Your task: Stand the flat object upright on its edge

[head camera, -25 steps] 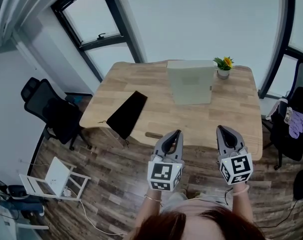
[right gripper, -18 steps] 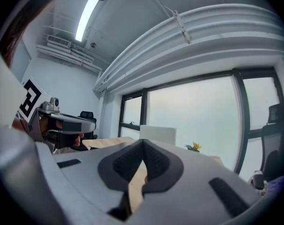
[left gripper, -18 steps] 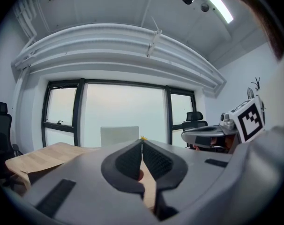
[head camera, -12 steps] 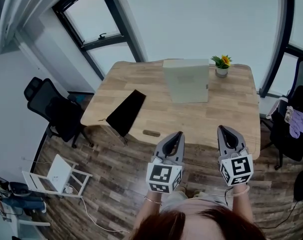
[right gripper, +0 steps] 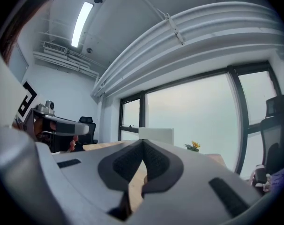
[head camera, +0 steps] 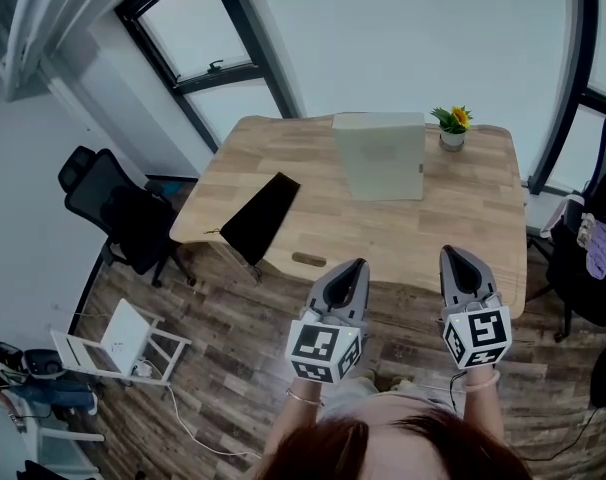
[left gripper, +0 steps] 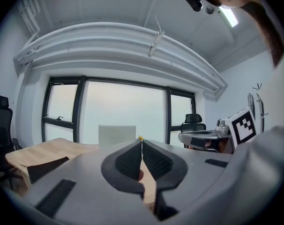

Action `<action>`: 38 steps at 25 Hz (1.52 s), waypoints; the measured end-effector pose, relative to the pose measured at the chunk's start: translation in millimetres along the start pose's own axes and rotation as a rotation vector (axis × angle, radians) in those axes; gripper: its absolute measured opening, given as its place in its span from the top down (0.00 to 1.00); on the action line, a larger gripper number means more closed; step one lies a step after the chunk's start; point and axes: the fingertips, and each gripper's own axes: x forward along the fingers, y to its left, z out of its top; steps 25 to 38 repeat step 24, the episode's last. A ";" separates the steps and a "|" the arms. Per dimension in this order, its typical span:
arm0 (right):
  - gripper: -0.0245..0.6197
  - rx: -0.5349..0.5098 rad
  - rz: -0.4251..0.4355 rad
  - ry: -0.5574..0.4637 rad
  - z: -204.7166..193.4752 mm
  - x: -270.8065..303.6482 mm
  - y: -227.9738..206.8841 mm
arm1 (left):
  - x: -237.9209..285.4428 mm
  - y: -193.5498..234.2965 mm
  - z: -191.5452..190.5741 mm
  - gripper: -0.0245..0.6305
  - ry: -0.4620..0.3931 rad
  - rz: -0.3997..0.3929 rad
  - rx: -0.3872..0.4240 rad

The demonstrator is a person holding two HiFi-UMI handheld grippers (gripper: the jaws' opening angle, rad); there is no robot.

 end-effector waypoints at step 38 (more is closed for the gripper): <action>0.96 0.103 0.020 0.027 -21.2 3.3 -6.4 | -12.6 11.3 -7.2 0.94 0.008 0.096 -0.036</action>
